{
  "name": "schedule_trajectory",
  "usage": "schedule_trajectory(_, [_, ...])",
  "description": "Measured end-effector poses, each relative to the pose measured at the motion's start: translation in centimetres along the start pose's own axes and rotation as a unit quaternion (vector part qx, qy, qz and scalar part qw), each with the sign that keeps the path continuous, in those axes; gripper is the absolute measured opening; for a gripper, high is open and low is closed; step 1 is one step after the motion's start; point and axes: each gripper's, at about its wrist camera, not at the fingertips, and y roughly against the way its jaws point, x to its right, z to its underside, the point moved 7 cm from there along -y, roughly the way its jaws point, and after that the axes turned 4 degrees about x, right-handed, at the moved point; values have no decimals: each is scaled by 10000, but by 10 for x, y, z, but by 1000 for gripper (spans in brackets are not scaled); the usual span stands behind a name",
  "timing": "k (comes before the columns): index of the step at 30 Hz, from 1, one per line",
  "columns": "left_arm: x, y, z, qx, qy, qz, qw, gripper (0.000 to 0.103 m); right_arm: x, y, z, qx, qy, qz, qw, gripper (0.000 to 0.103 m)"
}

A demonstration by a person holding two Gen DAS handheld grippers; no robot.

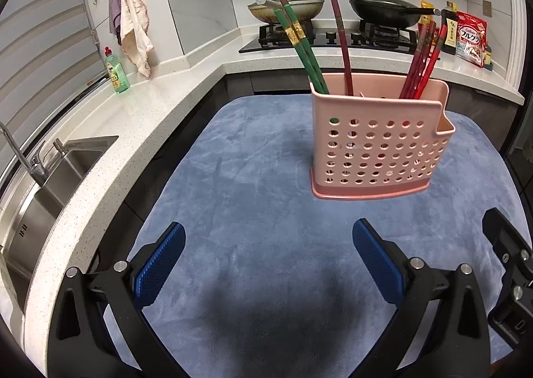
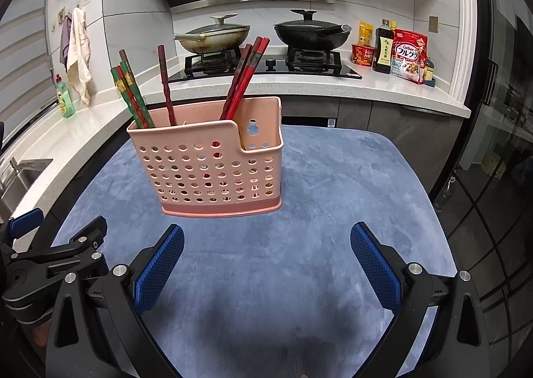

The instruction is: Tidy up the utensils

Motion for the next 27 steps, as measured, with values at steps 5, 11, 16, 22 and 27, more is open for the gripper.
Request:
schedule_trajectory(5, [1,0,-3,18,-2,-6,10000,96,-1,0,-3,22,9,-1,10000,97])
schedule_trajectory(11, [1,1,-5,22,21,7,10000,96,0,0,-4,33,-2,2,10000,97])
schedule_trajectory(16, [0,2,-5,18,48,15,10000,96,1,0,-5,39,-6,14,10000,97])
schedule_trajectory(22, [1,6,-7,132,10,44,9999,96,0,-1,-4,32,-8,23,10000,97])
schedule_trajectory(27, [2,8,-10,207,13,-1,9998,96,0,-2,-4,25,-12,26,10000,97])
